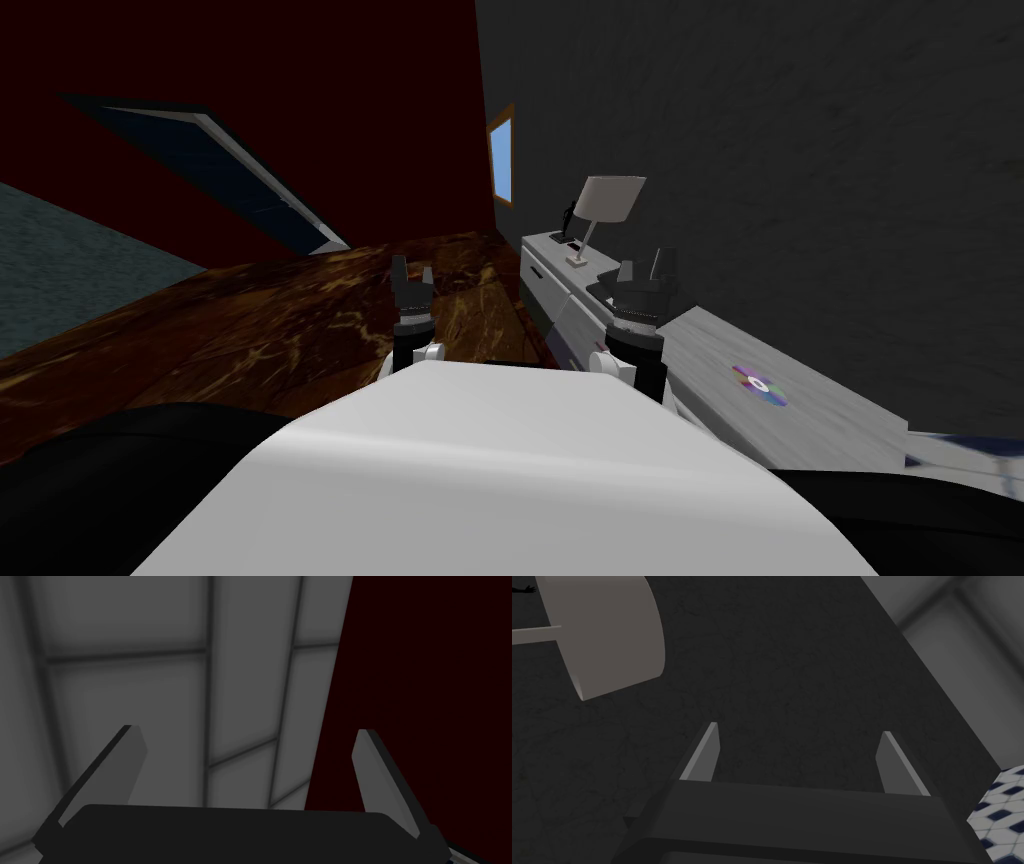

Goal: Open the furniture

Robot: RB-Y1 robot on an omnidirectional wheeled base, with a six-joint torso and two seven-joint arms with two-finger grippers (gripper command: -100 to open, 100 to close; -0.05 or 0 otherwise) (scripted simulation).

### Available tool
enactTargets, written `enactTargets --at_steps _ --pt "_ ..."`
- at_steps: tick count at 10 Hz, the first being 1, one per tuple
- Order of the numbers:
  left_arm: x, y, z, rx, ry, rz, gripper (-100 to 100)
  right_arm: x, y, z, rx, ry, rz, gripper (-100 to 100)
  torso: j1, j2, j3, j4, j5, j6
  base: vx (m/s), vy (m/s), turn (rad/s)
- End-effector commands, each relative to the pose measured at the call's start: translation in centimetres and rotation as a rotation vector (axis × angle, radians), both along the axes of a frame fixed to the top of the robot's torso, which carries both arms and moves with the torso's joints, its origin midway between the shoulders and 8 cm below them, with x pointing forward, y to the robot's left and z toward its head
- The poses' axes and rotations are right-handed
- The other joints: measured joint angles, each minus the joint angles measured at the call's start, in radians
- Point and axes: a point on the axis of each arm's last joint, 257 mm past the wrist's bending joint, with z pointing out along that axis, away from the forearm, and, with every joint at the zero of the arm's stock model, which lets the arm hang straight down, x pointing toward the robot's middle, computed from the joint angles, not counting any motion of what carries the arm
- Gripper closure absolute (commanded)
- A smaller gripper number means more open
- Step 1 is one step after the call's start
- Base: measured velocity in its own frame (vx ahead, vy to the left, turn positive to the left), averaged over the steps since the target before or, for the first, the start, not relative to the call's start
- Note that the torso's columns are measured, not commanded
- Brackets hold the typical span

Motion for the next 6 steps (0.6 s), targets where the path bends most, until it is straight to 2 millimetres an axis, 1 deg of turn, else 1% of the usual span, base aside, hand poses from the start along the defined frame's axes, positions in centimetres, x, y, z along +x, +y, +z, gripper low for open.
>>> enactTargets --at_steps 1,3,6 --pt "0.00 0.00 0.00 0.000 0.000 0.000 0 0.00 0.00 0.00 0.000 0.000 0.000 0 0.000 0.040 -0.082 0.041 0.000 0.000 0.000 0.000 0.000" --pt "0.00 0.00 0.01 0.000 0.000 0.000 0 0.00 0.00 0.01 0.000 0.000 0.000 0 0.000 0.175 -0.351 0.176 0.000 0.000 0.000 0.000 0.000" --pt "-0.01 0.00 0.01 0.000 0.000 0.000 0 -0.01 0.00 0.01 0.000 0.000 0.000 0 0.000 0.396 -0.792 0.396 0.000 0.000 0.000 0.000 0.000"
